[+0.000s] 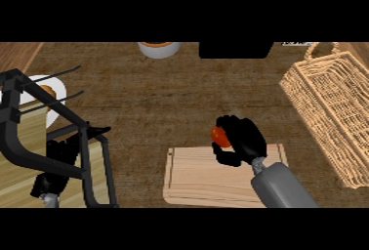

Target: Pick the tomato from the cutting board and place it in the basket

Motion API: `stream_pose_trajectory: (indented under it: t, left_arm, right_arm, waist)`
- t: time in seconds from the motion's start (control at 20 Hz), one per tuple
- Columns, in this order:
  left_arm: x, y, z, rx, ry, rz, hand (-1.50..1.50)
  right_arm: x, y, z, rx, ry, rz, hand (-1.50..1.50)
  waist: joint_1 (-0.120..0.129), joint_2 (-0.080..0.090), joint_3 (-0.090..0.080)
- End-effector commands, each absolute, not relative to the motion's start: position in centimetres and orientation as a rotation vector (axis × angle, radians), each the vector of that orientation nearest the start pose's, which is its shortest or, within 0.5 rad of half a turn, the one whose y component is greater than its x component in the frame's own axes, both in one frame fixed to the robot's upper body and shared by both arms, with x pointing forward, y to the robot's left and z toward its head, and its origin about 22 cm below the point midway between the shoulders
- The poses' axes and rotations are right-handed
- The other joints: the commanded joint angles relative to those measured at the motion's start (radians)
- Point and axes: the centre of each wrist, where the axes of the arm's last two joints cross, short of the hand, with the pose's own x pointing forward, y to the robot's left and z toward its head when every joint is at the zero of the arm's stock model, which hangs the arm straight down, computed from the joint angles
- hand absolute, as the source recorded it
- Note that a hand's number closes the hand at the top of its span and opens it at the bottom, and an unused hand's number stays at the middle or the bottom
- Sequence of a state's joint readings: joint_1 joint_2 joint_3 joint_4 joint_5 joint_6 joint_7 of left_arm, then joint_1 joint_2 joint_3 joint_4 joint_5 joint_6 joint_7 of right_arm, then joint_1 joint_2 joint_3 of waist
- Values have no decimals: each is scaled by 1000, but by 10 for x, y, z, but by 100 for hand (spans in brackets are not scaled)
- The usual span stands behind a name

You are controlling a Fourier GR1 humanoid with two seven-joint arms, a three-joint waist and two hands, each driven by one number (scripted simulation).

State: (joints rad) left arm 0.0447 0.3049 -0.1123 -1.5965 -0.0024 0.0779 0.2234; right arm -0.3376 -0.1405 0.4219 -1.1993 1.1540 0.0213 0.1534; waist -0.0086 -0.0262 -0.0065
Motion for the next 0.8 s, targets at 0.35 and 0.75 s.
stream_pose_trajectory:
  t: [0.35, 0.75]
  left_arm:
    - [267, 284, 28, 276, -1340, -177, 0]
    - [272, 295, 42, 291, -1344, -178, 0]
  right_arm:
    - [261, -130, 65, -677, -1432, 1197, 150]
    - [232, -136, 164, -548, -1715, 774, 150]
  waist:
    - [-32, 22, 6]
    - [-33, 24, 6]
